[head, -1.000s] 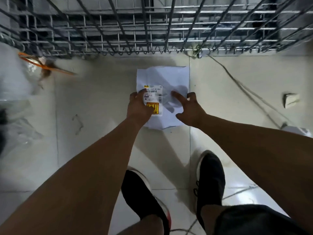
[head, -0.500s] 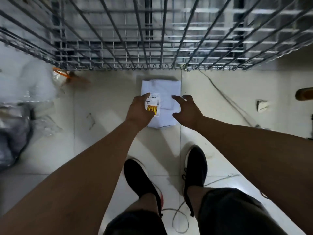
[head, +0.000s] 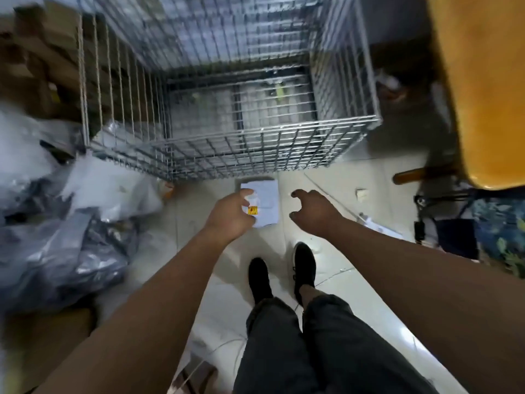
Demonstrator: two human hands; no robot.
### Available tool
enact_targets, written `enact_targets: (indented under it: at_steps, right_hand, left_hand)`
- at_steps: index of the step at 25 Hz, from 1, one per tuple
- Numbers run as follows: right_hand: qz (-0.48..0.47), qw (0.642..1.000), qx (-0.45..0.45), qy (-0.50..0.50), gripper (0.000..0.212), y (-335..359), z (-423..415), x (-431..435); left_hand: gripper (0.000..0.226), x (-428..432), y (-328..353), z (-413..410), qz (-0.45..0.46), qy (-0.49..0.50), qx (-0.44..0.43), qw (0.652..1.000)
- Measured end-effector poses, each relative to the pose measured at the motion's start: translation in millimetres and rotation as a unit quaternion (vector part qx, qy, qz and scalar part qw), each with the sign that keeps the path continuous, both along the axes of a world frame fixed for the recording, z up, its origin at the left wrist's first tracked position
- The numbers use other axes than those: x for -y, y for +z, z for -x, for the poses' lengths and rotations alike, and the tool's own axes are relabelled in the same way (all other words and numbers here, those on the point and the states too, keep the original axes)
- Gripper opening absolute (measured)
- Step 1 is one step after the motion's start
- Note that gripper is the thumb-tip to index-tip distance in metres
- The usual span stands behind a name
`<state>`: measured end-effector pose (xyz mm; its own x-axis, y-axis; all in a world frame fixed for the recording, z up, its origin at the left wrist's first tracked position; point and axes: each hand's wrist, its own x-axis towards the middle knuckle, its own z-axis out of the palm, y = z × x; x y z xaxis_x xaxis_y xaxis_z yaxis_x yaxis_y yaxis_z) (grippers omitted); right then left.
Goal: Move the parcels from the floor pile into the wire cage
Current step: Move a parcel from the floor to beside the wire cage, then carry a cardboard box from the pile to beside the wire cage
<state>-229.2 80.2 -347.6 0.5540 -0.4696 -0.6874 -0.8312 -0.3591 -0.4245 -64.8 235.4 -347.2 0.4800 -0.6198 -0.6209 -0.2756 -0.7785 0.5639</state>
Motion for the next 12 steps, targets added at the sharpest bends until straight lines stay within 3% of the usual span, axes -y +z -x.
enact_targets:
  at_steps: [4,7,12]
  right_hand:
    - [0.022,0.998,0.009,-0.063,0.062,98.1,30.0,-8.2]
    - [0.053,0.994,0.012,-0.099,0.063,155.8,59.8,-10.5]
    - [0.078,0.979,0.010,-0.186,0.061,211.8,118.7,-13.2]
  left_hand:
    - [0.059,13.6,98.0,10.9,0.030,-0.007,-0.002,1.000]
    - [0.052,39.3,159.0,27.9,0.052,-0.057,-0.023,0.997]
    - [0.035,84.2,213.0,82.8,0.084,-0.183,0.029,0.979]
